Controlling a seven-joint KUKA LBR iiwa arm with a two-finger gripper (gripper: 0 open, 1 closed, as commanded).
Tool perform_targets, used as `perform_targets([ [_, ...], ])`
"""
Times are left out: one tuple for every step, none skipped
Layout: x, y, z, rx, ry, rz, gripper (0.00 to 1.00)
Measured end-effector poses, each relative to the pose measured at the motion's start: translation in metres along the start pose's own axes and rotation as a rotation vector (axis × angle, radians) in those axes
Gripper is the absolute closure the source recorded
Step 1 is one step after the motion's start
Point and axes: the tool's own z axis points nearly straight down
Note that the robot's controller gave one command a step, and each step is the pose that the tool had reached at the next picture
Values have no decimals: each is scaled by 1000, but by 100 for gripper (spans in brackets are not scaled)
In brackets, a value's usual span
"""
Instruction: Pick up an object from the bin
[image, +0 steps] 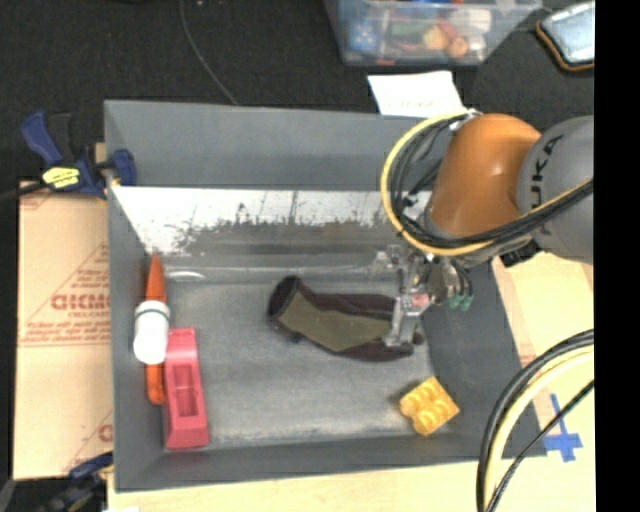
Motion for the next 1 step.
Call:
perform_targets([
  [-2,1,-5,1,-8,-3,0],
])
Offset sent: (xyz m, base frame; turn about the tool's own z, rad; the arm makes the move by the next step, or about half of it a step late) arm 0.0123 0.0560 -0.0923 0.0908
